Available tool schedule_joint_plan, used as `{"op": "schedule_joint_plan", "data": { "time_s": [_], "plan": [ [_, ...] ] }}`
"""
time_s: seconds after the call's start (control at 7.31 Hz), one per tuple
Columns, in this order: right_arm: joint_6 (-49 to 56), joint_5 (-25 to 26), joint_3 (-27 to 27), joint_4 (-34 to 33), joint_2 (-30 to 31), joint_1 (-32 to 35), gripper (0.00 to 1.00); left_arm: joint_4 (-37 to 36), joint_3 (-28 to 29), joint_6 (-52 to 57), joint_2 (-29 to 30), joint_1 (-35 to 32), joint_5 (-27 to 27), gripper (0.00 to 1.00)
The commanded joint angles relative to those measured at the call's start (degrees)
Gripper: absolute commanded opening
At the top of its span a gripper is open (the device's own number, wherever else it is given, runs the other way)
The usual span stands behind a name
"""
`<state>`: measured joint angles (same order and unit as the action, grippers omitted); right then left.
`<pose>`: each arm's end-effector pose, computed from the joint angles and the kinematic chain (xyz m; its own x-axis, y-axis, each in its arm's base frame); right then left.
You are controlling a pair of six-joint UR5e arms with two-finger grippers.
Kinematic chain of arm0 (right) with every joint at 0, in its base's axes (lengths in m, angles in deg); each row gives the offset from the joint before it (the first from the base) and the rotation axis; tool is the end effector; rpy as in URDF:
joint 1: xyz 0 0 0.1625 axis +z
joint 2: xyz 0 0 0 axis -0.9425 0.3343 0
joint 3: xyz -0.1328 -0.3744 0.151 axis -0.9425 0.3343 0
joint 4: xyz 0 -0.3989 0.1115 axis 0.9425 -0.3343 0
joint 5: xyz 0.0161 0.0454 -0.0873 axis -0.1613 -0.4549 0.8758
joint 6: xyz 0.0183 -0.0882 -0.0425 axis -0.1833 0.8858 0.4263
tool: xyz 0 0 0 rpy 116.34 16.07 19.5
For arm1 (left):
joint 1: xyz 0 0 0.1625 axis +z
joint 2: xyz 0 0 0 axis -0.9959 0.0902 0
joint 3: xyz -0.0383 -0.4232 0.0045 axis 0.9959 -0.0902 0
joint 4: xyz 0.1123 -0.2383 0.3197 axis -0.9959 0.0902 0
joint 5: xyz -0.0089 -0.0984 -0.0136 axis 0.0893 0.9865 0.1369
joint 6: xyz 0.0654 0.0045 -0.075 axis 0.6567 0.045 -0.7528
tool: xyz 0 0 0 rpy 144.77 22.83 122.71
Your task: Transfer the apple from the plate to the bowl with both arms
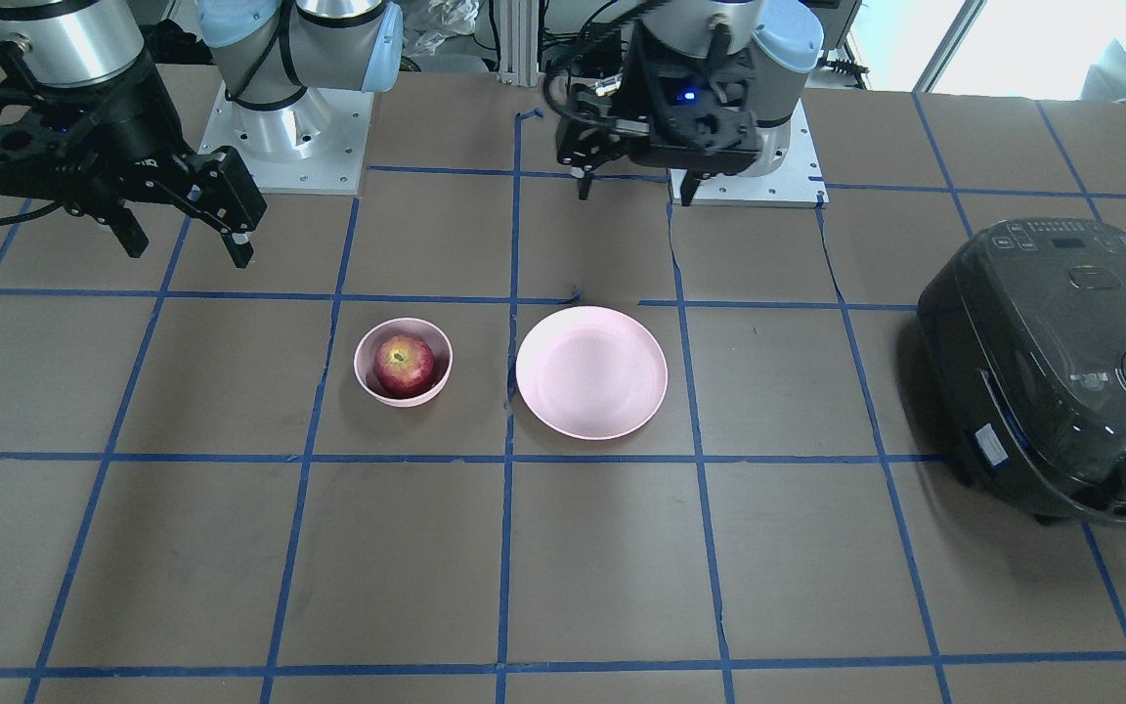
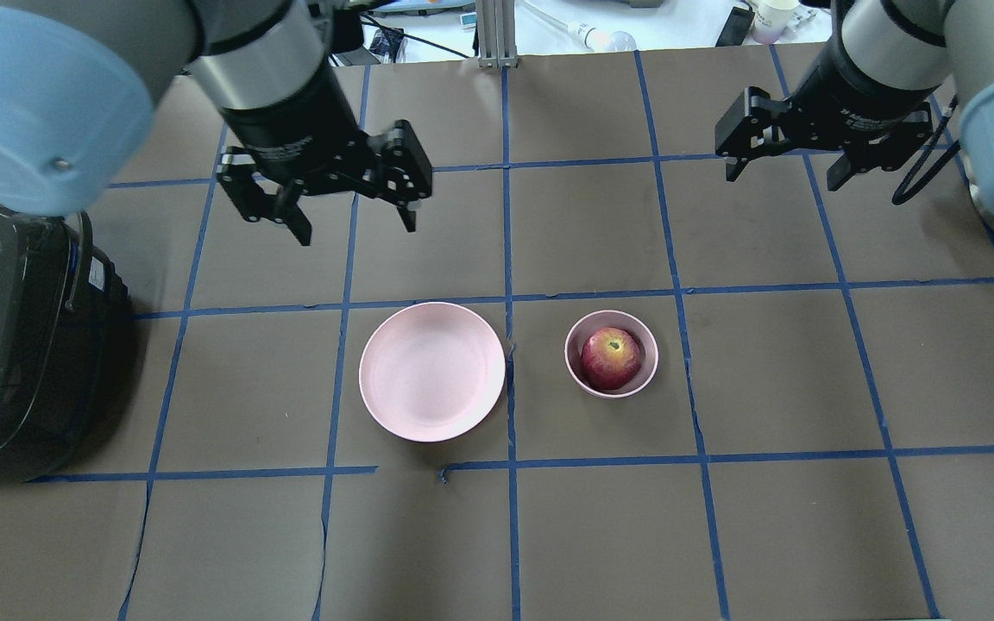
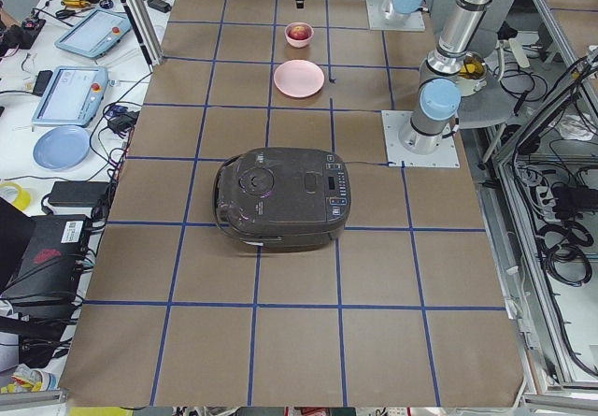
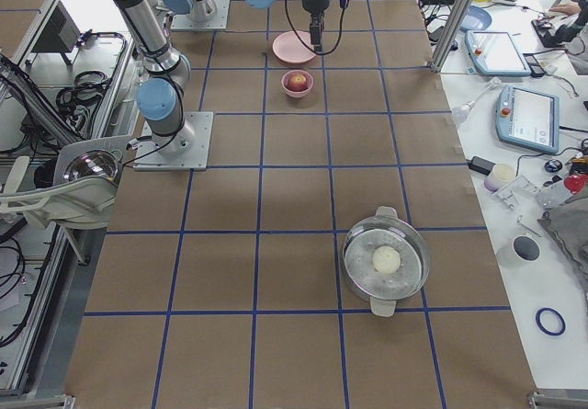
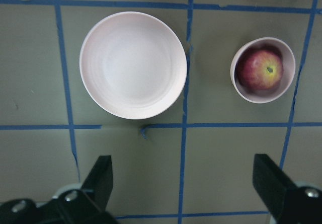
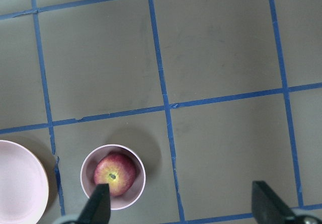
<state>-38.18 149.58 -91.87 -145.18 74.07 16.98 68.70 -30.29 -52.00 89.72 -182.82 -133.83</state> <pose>0.1166 -0.4749 0.4935 -0.9886 0.1390 -0.0573 0.1460 0.9789 -0.1431 -0.2101 -0.4665 0.5237 -0.9948 -0.0392 0.0941 -0.0364 0.9988 0.0317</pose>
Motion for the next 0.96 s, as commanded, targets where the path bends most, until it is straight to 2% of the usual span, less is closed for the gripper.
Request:
{"op": "schedule_joint_plan", "data": {
  "time_s": [0.0,0.27,0.41,0.82],
  "plan": [
    [-1.08,-0.01,-0.60,0.57,-0.31,0.97,1.00,-0.25,-0.35,9.42,-1.20,7.72,0.00,0.98],
    [-1.08,-0.01,-0.26,0.74,0.03,0.97,1.00,-5.50,-1.14,9.96,-1.03,7.73,-2.97,0.99],
    [-1.08,-0.01,-0.08,1.79,0.04,0.97,1.00,-7.18,-1.93,9.78,-1.11,7.73,-2.82,1.00],
    [-1.17,0.08,0.10,2.07,0.04,0.97,1.00,-7.19,-2.55,9.87,-1.55,7.64,-2.99,1.00]
  ]
}}
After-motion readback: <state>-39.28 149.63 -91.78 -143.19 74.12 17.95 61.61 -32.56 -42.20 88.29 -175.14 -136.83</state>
